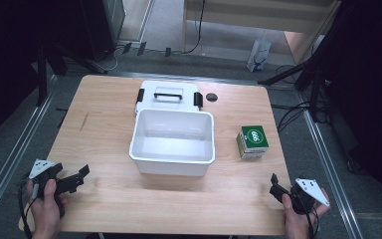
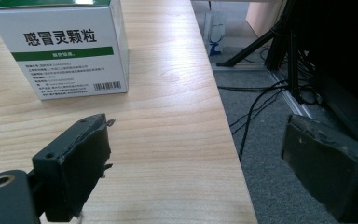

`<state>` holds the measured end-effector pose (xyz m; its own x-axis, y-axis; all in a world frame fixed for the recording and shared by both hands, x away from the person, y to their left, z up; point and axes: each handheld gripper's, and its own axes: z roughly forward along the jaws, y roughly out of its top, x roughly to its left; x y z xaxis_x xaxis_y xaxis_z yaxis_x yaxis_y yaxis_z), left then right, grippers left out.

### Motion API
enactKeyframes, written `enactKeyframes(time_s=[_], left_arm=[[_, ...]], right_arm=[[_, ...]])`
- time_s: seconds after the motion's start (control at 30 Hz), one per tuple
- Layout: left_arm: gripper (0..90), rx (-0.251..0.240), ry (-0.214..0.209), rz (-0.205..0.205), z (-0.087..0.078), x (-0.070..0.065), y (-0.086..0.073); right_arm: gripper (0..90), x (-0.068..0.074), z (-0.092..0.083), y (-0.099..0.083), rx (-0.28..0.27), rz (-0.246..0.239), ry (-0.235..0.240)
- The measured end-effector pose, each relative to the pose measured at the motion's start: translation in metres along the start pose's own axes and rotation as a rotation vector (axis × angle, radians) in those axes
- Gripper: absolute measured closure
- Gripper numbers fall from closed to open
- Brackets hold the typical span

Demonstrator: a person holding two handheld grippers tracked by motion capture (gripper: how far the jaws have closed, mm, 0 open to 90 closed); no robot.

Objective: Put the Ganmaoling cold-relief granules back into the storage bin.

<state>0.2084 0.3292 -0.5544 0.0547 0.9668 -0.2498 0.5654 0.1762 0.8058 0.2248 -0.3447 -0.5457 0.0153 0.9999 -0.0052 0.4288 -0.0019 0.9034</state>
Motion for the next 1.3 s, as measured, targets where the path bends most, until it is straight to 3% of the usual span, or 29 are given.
enactKeyframes(time_s=[0.23, 0.33, 0.57, 0.6, 0.7, 0.73, 0.77, 0.8, 0.83, 0.87, 0.97, 1.0, 1.07, 1.1, 1.3], left_arm=[[0.6, 0.0, 0.001, -0.001, 0.0, 0.0, 0.0], [0.6, 0.0, 0.001, -0.003, 0.0, 0.0, 0.0], [0.6, 0.001, -0.002, -0.001, 0.0, 0.001, 0.0], [0.6, 0.0, -0.002, -0.001, 0.0, 0.001, 0.0], [0.6, 0.0, -0.002, 0.0, 0.0, 0.001, 0.0], [0.6, 0.0, -0.003, 0.0, 0.0, 0.001, 0.0], [0.6, 0.0, -0.003, 0.0, 0.0, 0.001, 0.0], [0.6, 0.0, -0.004, -0.001, 0.0, 0.001, 0.0], [0.6, 0.0, -0.004, -0.001, 0.0, 0.001, 0.0], [0.6, 0.002, -0.004, -0.004, 0.0, 0.001, 0.0], [0.6, 0.001, -0.006, -0.005, 0.0, 0.001, 0.0], [0.6, 0.001, -0.006, -0.005, 0.0, 0.001, 0.0], [0.6, 0.001, -0.006, -0.004, 0.0, 0.001, 0.0], [0.6, 0.002, -0.006, -0.002, 0.0, 0.001, 0.0], [0.6, 0.001, -0.007, -0.003, 0.0, 0.001, 0.0]], right_arm=[[7.9, 0.001, 0.001, 0.001, 0.012, -0.004, 0.002], [7.5, 0.006, 0.005, 0.007, 0.062, -0.055, -0.009], [7.2, 0.011, 0.009, 0.026, 0.141, -0.079, 0.043], [7.2, 0.014, 0.013, 0.035, 0.211, -0.1, 0.044], [6.4, 0.016, 0.015, 0.042, 0.25, -0.111, 0.062], [5.1, 0.02, 0.018, 0.052, 0.31, -0.136, 0.09], [5.1, 0.02, 0.018, 0.052, 0.31, -0.136, 0.09], [3.6, 0.023, 0.021, 0.062, 0.37, -0.158, 0.117], [3.6, 0.023, 0.021, 0.062, 0.37, -0.158, 0.117], [2.4, 0.026, 0.027, 0.074, 0.473, -0.165, 0.137], [0.3, 0.028, 0.035, 0.089, 0.594, -0.114, 0.152], [0.0, 0.03, 0.039, 0.095, 0.641, -0.129, 0.155], [0.0, 0.033, 0.042, 0.1, 0.667, -0.154, 0.149], [0.0, 0.038, 0.047, 0.11, 0.716, -0.171, 0.151], [0.0, 0.052, 0.061, 0.134, 0.832, -0.169, 0.157]])
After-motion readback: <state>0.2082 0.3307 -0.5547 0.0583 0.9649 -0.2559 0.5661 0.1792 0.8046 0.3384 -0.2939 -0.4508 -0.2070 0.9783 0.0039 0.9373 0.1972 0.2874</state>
